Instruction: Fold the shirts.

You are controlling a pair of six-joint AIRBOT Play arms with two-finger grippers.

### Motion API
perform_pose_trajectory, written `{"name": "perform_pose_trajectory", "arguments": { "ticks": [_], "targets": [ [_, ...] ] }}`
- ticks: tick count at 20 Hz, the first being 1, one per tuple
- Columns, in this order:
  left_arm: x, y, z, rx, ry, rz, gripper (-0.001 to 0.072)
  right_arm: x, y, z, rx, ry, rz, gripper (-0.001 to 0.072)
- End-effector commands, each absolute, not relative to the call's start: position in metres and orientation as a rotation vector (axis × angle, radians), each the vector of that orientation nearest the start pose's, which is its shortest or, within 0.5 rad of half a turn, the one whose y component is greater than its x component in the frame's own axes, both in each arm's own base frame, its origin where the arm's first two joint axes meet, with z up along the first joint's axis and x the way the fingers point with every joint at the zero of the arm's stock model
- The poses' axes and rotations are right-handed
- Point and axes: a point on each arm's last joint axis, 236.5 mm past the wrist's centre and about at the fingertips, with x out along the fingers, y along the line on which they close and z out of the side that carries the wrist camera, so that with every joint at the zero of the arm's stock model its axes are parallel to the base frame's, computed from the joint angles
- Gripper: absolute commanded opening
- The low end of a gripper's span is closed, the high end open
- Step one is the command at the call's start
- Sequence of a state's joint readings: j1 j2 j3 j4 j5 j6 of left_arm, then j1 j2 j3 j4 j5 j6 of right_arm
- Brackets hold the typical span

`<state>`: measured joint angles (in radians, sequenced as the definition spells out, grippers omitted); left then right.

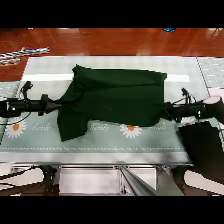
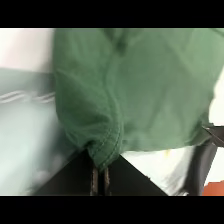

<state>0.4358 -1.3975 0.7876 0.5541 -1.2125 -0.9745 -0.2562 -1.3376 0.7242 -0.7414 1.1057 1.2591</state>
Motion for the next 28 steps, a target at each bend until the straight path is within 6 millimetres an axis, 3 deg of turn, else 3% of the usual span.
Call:
{"name": "perform_pose_trajectory", "arguments": {
  "ticks": [1, 2, 4, 6, 9, 11, 12, 15, 18, 20, 22, 25, 28],
  "targets": [
    [0.376, -0.049, 0.022, -0.922, 1.052, -0.528, 0.0024, 0.359, 0.094, -0.009, 0.746, 1.283, 0.421, 0.0023],
    [0.389, -0.045, 0.056, -0.896, 0.971, -0.548, 0.0024, 0.379, 0.09, 0.028, 0.701, 1.201, 0.444, 0.0023],
    [0.412, -0.039, 0.15, -0.815, 0.745, -0.587, 0.0024, 0.414, 0.077, 0.122, 0.578, 0.993, 0.455, 0.0023],
    [0.42, -0.033, 0.242, -0.75, 0.548, -0.575, 0.0024, 0.431, 0.067, 0.225, 0.459, 0.766, 0.447, 0.0024],
    [0.402, -0.036, 0.368, -0.631, 0.302, -0.573, 0.0024, 0.407, 0.067, 0.358, 0.313, 0.489, 0.452, 0.0024],
    [0.375, -0.045, 0.436, -0.53, 0.161, -0.58, 0.0023, 0.376, 0.069, 0.421, 0.243, 0.342, 0.438, 0.0024],
    [0.358, -0.046, 0.464, -0.479, 0.102, -0.56, 0.0024, 0.361, 0.068, 0.441, 0.221, 0.293, 0.416, 0.0024],
    [0.307, -0.053, 0.513, -0.364, -0.005, -0.472, 0.0023, 0.308, 0.06, 0.461, 0.148, 0.259, 0.331, 0.0024],
    [0.255, -0.025, 0.524, -0.182, -0.066, -0.174, 0.0024, 0.261, 0.05, 0.471, 0.072, 0.226, 0.241, 0.0024],
    [0.205, -0.007, 0.536, -0.089, -0.135, 0.044, 0.0024, 0.234, 0.045, 0.477, 0.044, 0.203, 0.193, 0.0024],
    [0.159, -0.007, 0.545, -0.021, -0.199, 0.137, 0.0023, 0.212, 0.038, 0.473, 0.032, 0.215, 0.141, 0.0024],
    [0.113, 0.0, 0.537, -0.005, -0.198, 0.158, 0.0024, 0.19, 0.029, 0.46, 0.034, 0.265, 0.084, 0.0024],
    [0.112, 0.03, 0.499, -0.077, -0.05, 0.223, 0.0024, 0.19, 0.028, 0.433, 0.054, 0.357, 0.082, 0.0024]
  ]
}}
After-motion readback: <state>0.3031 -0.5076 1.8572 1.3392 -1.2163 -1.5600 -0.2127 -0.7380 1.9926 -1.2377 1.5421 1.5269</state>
